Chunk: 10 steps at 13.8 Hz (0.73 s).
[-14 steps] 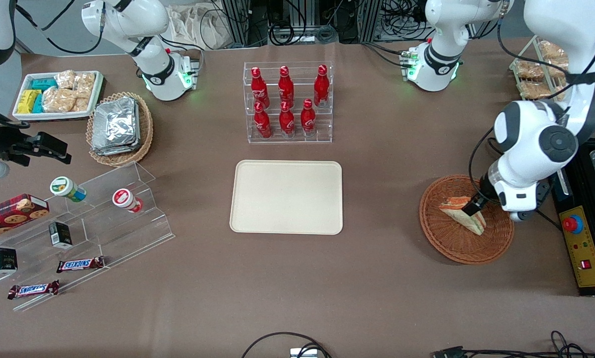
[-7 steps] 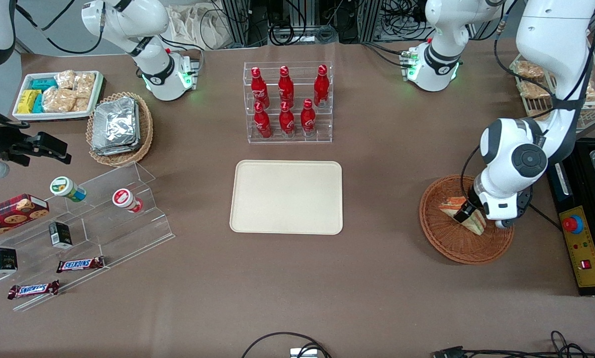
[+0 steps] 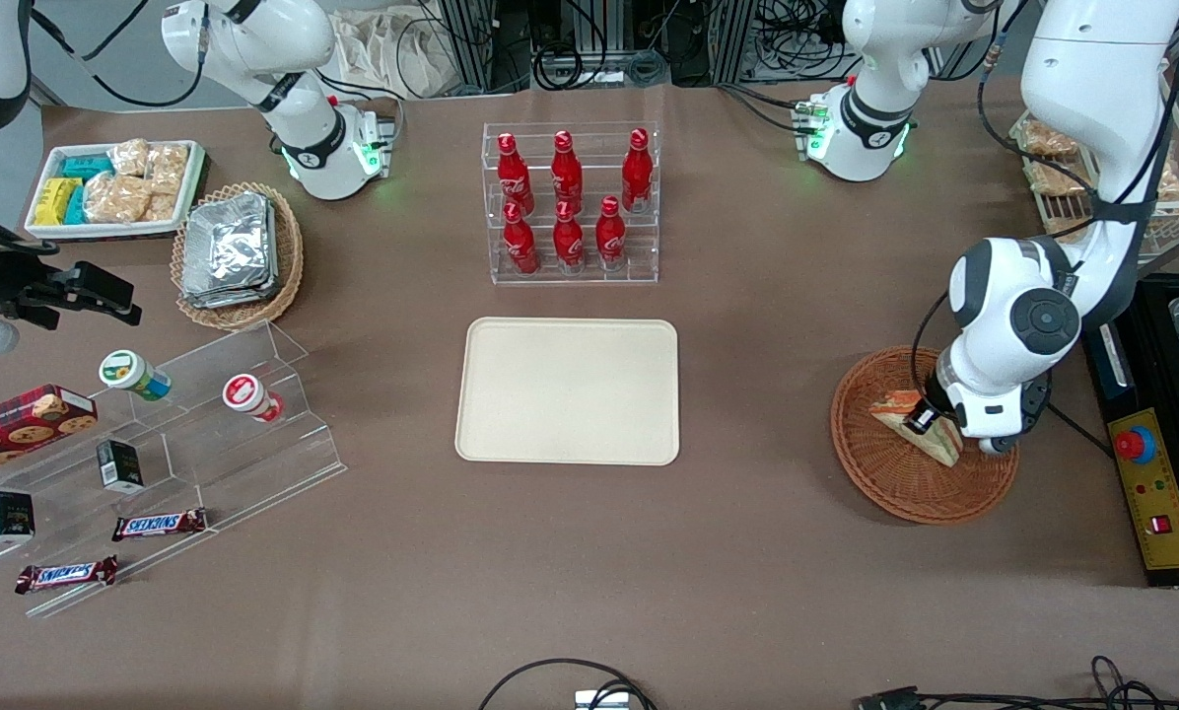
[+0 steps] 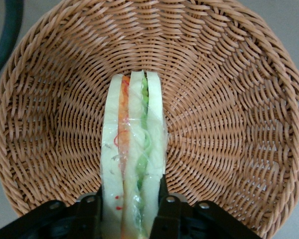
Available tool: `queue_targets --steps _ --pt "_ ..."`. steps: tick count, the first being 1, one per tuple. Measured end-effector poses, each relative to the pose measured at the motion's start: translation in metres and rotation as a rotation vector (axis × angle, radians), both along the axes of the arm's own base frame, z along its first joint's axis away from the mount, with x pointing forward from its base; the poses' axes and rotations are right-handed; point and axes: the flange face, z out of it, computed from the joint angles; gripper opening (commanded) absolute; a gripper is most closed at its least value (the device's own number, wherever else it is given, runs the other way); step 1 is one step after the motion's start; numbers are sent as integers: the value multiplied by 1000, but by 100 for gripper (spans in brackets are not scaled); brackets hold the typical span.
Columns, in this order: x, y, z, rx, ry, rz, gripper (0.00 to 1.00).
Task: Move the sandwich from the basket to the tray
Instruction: 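Close the left gripper on the triangular sandwich, then lift the sandwich out of the basket and carry it toward the tray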
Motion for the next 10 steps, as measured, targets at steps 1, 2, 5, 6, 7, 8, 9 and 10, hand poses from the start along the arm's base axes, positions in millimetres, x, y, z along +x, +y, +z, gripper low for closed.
queue_targets --steps 1,2,5,6,7,8,9,10 --pt "1 0 2 1 -2 -2 0" --pt "2 0 5 7 2 -13 0" --pt "6 1 37 44 85 -136 0" --pt "8 1 59 55 115 -212 0" --pt "10 0 84 63 131 -288 0" --pt "11 -3 111 70 125 -354 0" --pt "12 -8 138 79 100 -405 0" --pt "11 -14 166 88 76 -445 0"
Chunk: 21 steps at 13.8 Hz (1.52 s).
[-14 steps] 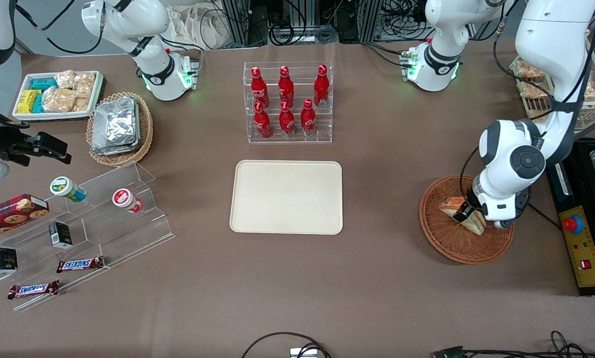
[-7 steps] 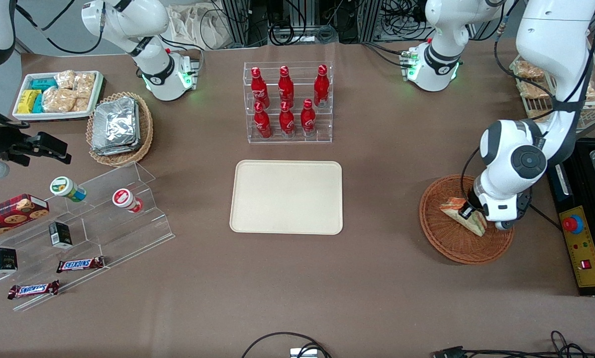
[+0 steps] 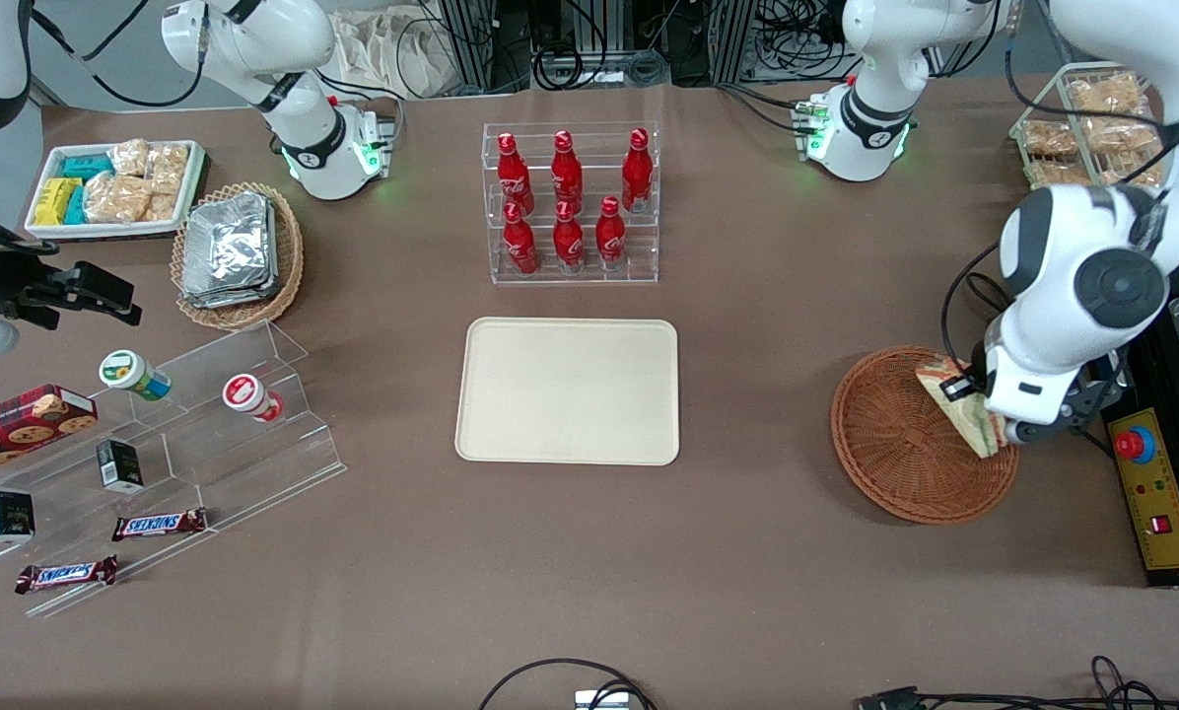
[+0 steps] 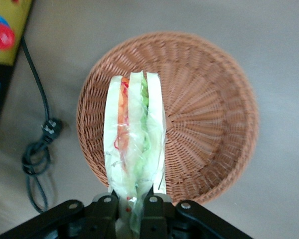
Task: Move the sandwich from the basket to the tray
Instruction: 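Lift the sandwich out of the basket and carry it toward the tray, then lower the sandwich onto the cream tray and open the left gripper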
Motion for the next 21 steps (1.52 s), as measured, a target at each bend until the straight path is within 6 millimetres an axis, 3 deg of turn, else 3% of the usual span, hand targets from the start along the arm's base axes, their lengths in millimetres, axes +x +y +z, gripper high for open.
queue_targets --steps 5,8,15,18,21 --pt "-9 -43 121 -118 32 -141 0" --pt "-18 -82 160 -167 45 -202 0" --pt "-45 -230 143 -222 31 -239 0" --pt "-52 -292 109 -253 25 -314 0" --pt "-57 -337 56 -208 46 -385 0"
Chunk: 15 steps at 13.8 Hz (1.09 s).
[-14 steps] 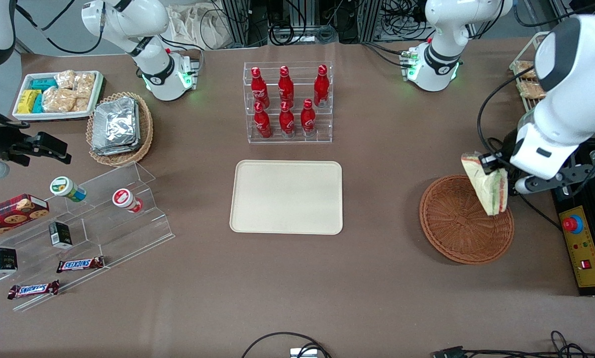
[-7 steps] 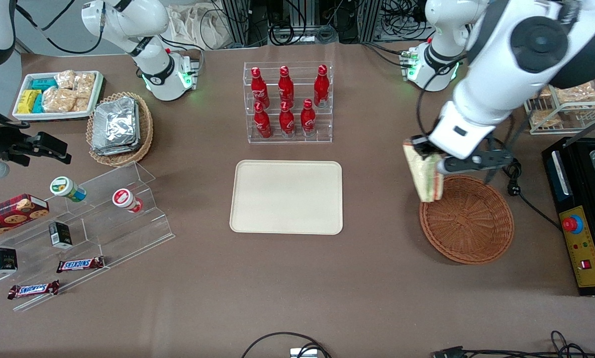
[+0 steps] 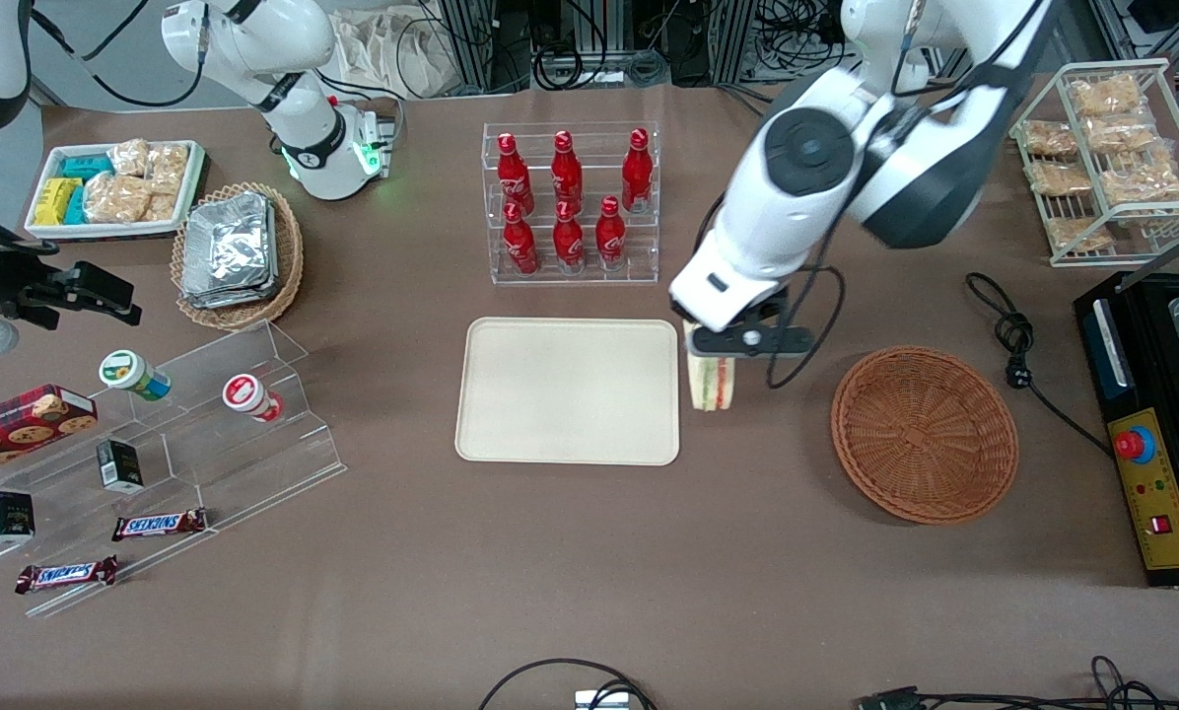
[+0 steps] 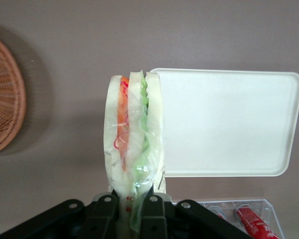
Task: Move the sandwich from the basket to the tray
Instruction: 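Lower the sandwich onto the cream tray and open the left gripper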
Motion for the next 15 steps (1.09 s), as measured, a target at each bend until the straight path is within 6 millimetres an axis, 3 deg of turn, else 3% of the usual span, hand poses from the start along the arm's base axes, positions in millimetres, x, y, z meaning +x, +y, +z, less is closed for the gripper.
queue_targets --steps 4,7,10,13,15 --pt "-10 -48 -82 82 -7 -46 0" --pt "-8 -59 -138 90 13 -77 0" --pt "-8 -62 -176 84 19 -99 0" --pt "-13 -69 -199 90 -2 -119 11" --pt "-24 -82 -213 108 -30 -117 25"
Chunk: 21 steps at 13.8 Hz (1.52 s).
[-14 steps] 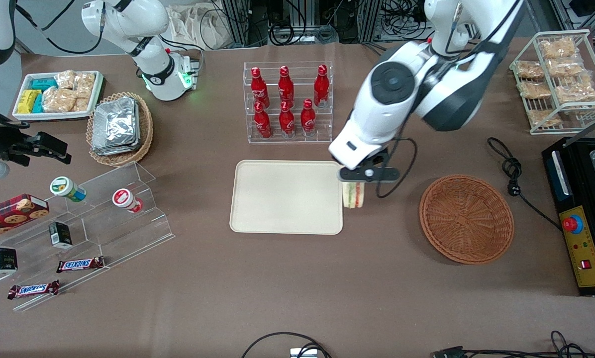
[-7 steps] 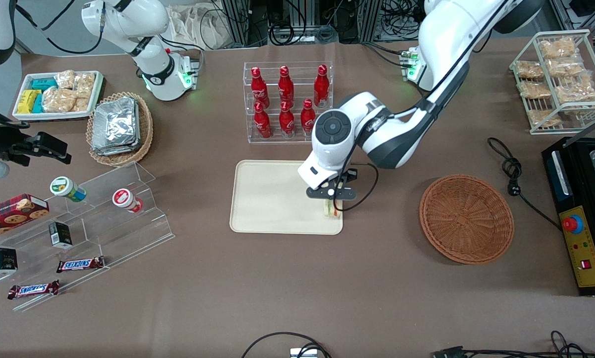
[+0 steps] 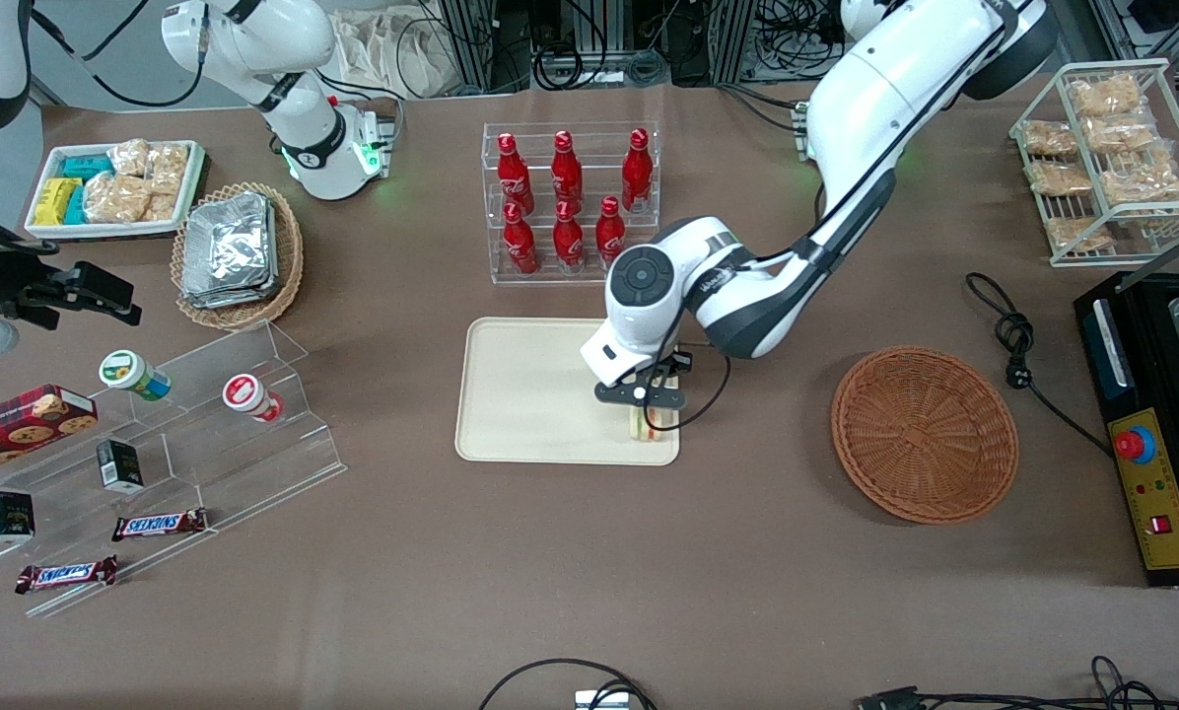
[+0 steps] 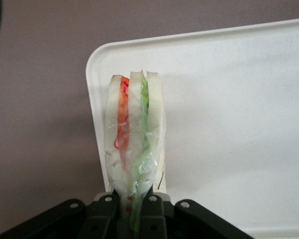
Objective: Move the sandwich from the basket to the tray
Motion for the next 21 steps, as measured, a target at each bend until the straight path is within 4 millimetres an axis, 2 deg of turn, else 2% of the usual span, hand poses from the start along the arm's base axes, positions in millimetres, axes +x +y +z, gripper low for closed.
queue_targets --steps 1,2,4,10,12,15,18,21 --pt "-5 -5 -7 11 -11 4 32" --pt "-8 -8 -12 17 -15 6 57" --pt "-8 -8 -15 16 -18 10 99" --pt "-1 -5 -11 10 -34 86 100" --pt "6 -3 7 -5 -58 160 100" --pt "28 24 62 -30 -43 252 100" --pt "49 75 132 -56 -15 282 100" --pt "62 129 184 -55 -3 300 100"
